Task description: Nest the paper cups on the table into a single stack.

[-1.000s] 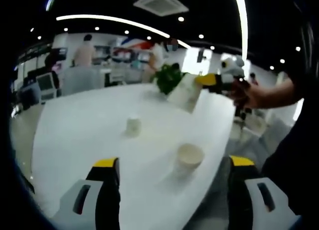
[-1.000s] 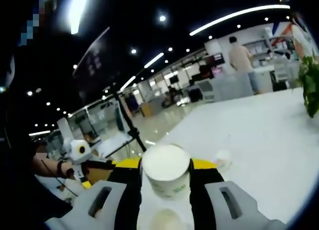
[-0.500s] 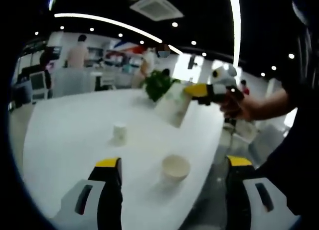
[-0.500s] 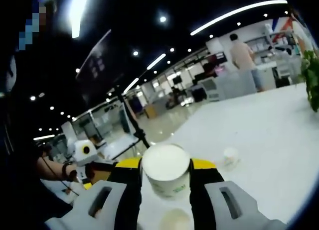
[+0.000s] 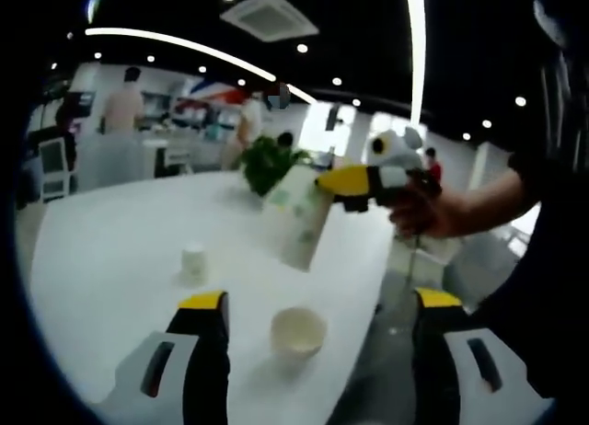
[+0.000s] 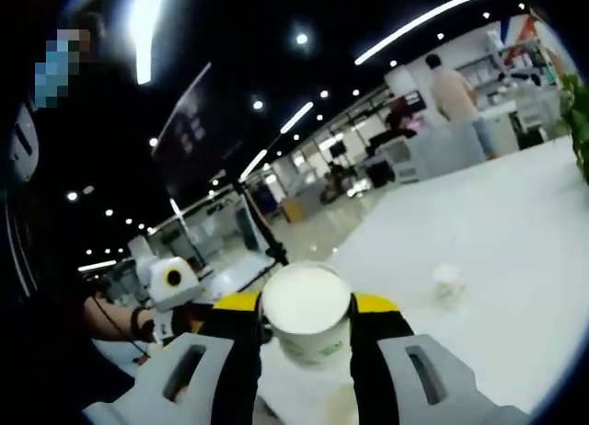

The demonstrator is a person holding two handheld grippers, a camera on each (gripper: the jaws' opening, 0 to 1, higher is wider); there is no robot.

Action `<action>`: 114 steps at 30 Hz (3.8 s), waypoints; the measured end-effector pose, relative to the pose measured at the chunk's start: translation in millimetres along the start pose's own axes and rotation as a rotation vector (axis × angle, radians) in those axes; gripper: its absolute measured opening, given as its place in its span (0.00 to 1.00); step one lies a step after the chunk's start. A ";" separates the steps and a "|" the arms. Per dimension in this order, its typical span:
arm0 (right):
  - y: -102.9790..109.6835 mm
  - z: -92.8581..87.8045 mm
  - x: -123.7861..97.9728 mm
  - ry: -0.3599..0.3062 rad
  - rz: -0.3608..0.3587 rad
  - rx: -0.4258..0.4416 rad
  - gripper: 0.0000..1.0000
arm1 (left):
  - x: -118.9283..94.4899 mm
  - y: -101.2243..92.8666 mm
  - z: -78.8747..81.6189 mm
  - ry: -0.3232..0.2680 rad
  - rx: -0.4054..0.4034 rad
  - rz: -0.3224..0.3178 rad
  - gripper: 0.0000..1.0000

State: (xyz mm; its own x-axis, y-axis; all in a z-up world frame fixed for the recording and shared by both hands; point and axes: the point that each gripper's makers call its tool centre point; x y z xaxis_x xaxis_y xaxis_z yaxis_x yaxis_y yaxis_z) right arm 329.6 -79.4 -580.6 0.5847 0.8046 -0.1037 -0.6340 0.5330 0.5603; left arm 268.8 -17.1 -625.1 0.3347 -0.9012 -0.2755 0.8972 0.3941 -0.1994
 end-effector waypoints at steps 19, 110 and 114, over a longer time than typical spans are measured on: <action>11.0 -2.4 2.1 -0.009 0.042 0.031 0.33 | 10.1 -8.6 10.6 -0.020 0.005 -0.050 0.77; 60.8 -14.1 -32.7 -0.080 0.404 0.151 0.33 | -21.7 -34.8 71.1 -0.163 -0.066 -0.277 0.03; 61.0 -13.2 -34.9 -0.058 0.414 0.122 0.33 | -20.9 -37.5 72.8 -0.144 -0.071 -0.307 0.02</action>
State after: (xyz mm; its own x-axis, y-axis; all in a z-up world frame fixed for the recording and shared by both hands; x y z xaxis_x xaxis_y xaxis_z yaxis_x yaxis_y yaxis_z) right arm 263.8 -71.5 -553.7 0.3236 0.9259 0.1948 -0.7588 0.1310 0.6381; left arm 249.2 -26.1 -543.5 0.0942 -0.9938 -0.0582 0.9418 0.1079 -0.3183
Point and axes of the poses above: the point that each gripper's makers call its tool centre point, and the gripper's own axes: x roughly forward along the fingers, y roughly to its left, z roughly out of its top, and after that the axes turned 4 degrees about x, right-handed
